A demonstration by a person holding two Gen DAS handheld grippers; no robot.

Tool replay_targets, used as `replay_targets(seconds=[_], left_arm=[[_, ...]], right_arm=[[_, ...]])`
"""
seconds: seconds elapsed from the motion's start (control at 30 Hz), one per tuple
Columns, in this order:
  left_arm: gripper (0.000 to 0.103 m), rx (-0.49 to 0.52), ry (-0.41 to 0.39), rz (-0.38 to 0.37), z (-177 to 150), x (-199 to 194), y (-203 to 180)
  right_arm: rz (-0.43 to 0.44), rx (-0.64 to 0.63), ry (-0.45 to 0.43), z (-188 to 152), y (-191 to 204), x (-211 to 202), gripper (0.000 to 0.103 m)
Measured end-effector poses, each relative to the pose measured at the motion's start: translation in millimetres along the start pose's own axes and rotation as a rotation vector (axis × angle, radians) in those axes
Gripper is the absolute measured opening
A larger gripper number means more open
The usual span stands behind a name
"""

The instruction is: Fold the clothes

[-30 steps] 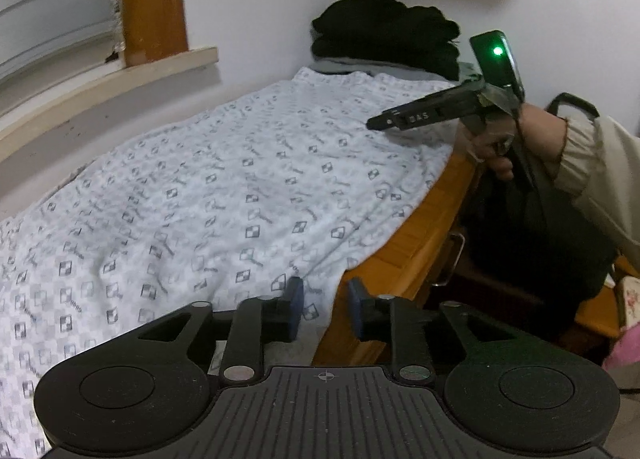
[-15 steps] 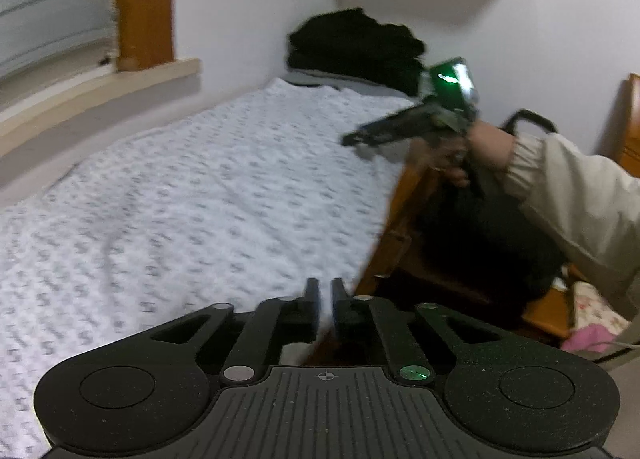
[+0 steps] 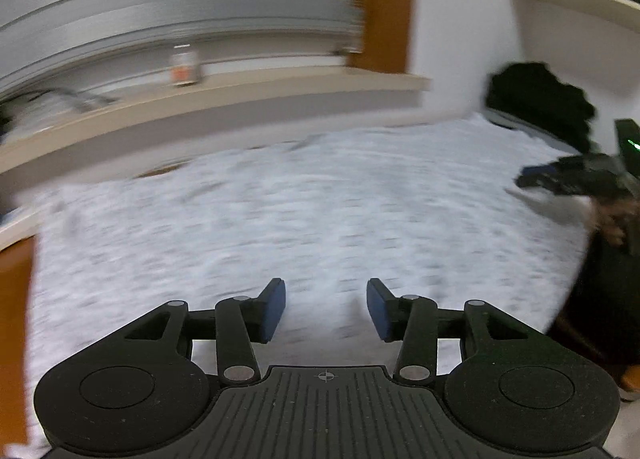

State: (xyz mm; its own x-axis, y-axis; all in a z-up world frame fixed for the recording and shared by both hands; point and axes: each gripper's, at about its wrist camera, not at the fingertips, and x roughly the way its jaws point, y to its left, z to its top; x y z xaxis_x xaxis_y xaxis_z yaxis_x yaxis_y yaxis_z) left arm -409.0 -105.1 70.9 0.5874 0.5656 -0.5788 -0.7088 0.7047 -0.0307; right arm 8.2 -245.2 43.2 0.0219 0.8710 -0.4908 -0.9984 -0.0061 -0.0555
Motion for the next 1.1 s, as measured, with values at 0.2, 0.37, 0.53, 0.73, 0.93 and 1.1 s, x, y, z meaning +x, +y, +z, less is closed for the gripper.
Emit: replay_targets(seconds=[0.2, 0.37, 0.53, 0.73, 0.93, 1.1], left_arm=[[0.055, -0.078, -0.010, 0.115, -11.3, -32.5, 52.3], [0.057, -0.134, -0.004, 0.180, -30.0, -50.1, 81.1], [0.058, -0.171, 0.013, 0.209, -50.7, -63.6, 94.2], [0.060, -0.197, 0.030, 0.222, -68.2, -79.1, 103.5], [0.061, -0.240, 0.040, 0.233, -86.1, -92.3, 115.3], [0.061, -0.269, 0.038, 0.213, -92.7, -98.9, 120.5]], right_arm=[[0.185, -0.075, -0.008, 33.6, 67.8, 23.6, 0.030], [0.332, -0.165, -0.006, 67.4, 129.2, 46.4, 0.032], [0.487, -0.291, 0.043, 92.6, 205.6, 83.7, 0.041], [0.560, -0.422, 0.152, 103.4, 279.1, 127.9, 0.043], [0.554, -0.403, 0.120, 114.4, 284.8, 140.0, 0.011], [0.433, -0.352, 0.071, 112.2, 279.7, 145.5, 0.013]])
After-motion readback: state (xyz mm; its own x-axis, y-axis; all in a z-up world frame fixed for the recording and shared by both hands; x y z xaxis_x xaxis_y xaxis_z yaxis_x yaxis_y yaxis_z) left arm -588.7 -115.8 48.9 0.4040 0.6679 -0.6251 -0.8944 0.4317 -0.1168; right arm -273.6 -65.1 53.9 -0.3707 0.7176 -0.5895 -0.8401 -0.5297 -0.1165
